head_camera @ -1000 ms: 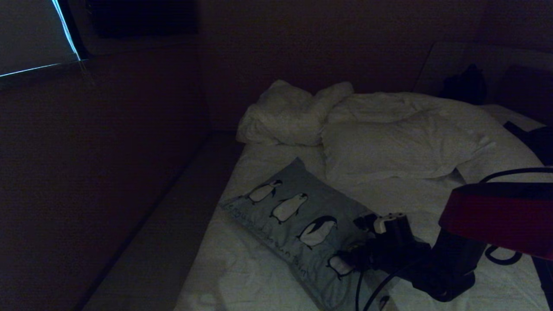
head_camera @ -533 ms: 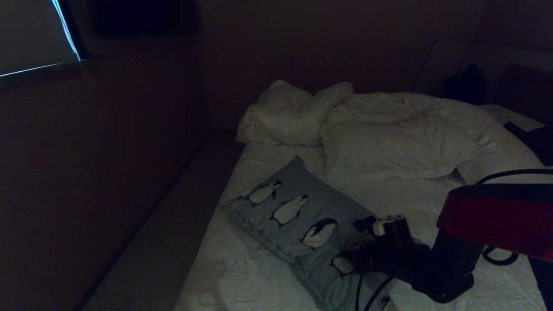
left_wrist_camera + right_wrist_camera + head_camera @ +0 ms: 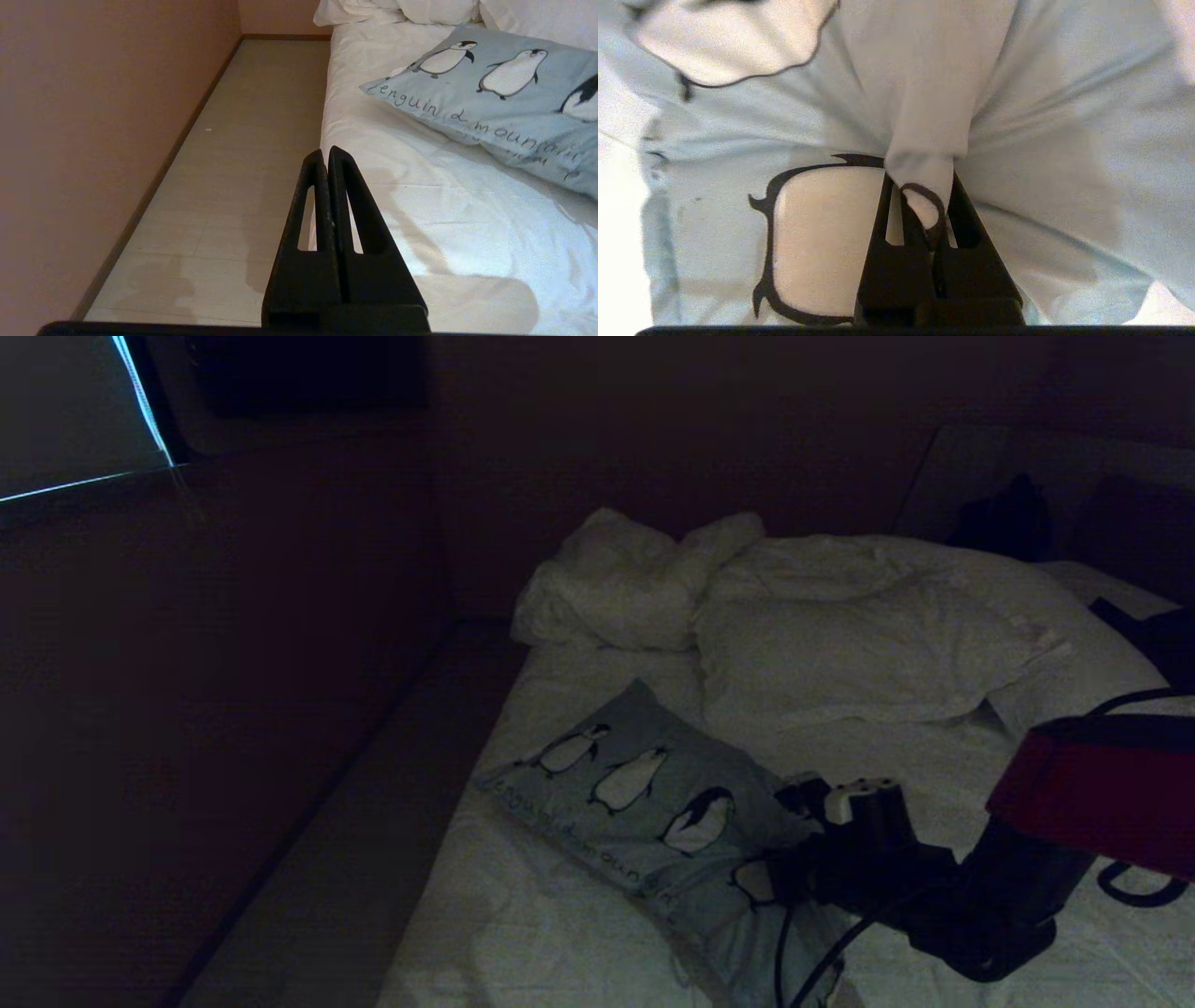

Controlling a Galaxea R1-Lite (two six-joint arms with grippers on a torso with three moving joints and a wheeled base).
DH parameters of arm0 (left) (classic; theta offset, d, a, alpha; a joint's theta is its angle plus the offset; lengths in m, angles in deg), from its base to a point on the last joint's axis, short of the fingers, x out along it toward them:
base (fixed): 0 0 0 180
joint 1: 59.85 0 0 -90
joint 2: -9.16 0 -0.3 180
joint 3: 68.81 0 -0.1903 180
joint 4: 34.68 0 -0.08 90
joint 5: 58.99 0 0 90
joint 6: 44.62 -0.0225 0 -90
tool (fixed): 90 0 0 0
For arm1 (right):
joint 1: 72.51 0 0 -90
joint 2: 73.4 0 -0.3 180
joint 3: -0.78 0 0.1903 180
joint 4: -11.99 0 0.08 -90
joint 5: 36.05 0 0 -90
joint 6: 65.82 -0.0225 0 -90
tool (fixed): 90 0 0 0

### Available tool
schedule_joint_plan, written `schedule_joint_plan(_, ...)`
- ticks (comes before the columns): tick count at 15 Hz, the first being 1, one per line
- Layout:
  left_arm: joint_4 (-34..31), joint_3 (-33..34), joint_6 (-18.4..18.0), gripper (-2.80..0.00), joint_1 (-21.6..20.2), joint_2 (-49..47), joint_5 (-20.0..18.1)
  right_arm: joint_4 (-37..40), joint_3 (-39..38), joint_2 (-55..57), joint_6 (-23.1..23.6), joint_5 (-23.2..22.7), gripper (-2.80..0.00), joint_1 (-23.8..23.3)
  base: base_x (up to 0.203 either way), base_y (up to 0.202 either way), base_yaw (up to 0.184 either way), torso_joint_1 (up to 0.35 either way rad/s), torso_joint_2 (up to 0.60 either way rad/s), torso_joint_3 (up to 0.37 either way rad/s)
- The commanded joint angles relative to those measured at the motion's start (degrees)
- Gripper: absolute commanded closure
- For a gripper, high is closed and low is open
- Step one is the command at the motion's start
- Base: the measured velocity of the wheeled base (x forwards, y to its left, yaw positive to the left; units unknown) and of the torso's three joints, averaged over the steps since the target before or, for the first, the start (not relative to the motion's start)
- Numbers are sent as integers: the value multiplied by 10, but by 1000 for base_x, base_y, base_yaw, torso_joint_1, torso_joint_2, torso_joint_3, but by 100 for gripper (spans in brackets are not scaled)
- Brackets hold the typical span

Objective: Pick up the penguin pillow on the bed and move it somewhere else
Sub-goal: Pick up the pillow

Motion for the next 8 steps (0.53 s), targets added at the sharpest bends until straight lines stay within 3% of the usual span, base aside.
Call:
schedule_joint_plan(1,0,1,0,0,0,0,0,-4,-6,-53,-9,-3,0,0,0,0,0,0,0,0)
schedule_joint_plan(8,0,1,0,0,1,0,0,15,-6,-171,-23,-3,0,-3,0,0,0,0,0,0)
